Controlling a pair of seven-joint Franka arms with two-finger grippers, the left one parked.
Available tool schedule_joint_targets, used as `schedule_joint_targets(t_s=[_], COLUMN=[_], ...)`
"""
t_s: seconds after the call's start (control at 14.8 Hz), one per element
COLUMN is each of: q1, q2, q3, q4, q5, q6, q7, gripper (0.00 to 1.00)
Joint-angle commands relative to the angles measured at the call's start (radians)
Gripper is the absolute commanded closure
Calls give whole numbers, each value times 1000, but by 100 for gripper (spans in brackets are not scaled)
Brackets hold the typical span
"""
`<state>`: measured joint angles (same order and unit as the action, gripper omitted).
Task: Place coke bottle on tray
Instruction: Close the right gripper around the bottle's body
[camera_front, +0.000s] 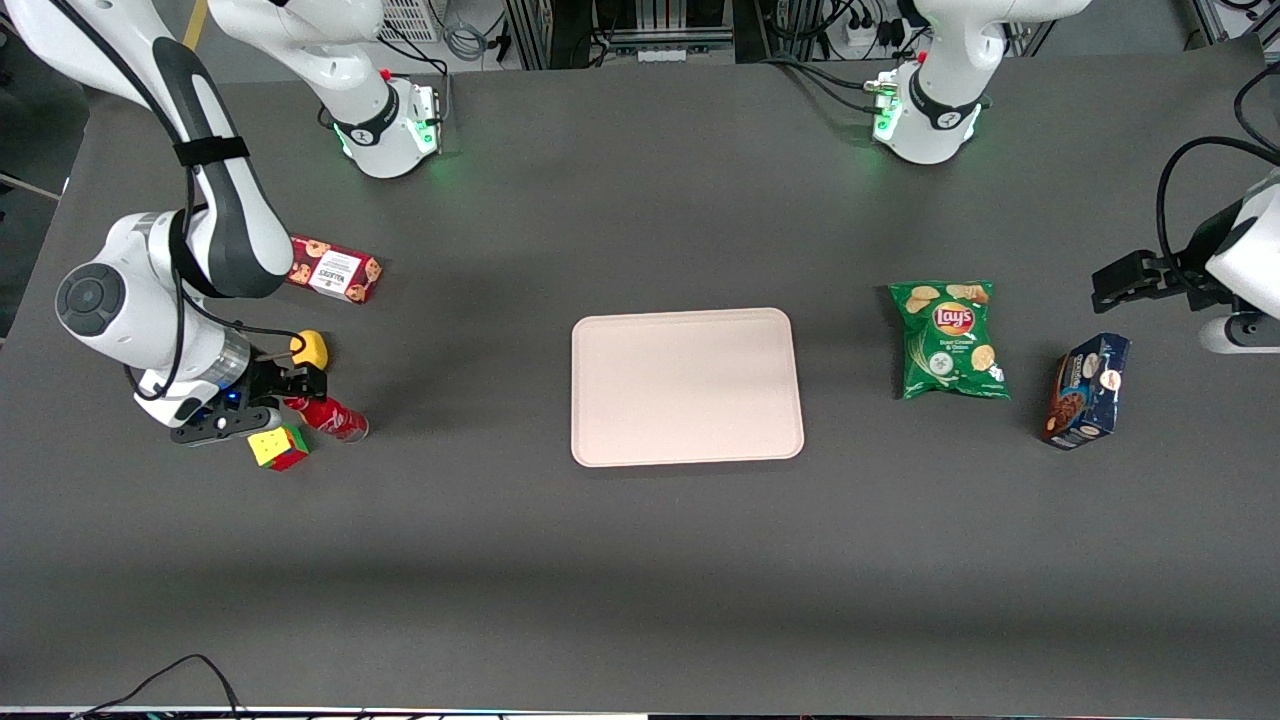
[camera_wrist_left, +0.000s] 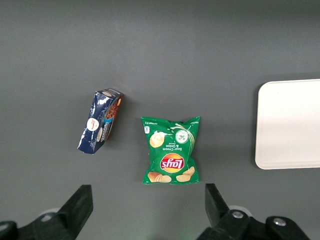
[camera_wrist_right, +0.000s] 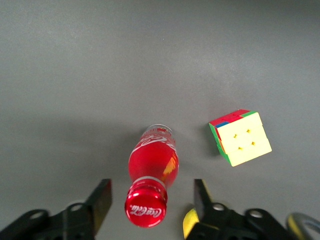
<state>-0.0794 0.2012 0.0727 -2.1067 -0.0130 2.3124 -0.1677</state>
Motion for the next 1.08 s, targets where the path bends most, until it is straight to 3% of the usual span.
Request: schedule_joint_targets(t_s=[0.0, 0.14, 0.81, 1.02], q1=[-8, -8, -6, 3], q2=[-6, -12, -140, -193], q3=[4, 4, 7, 39], q4=[-9, -9, 2, 80], q5=[-12, -12, -10, -1], q6=[16, 13, -111, -247], q7=[-21, -21, -18, 0], gripper=[79, 100, 100, 100])
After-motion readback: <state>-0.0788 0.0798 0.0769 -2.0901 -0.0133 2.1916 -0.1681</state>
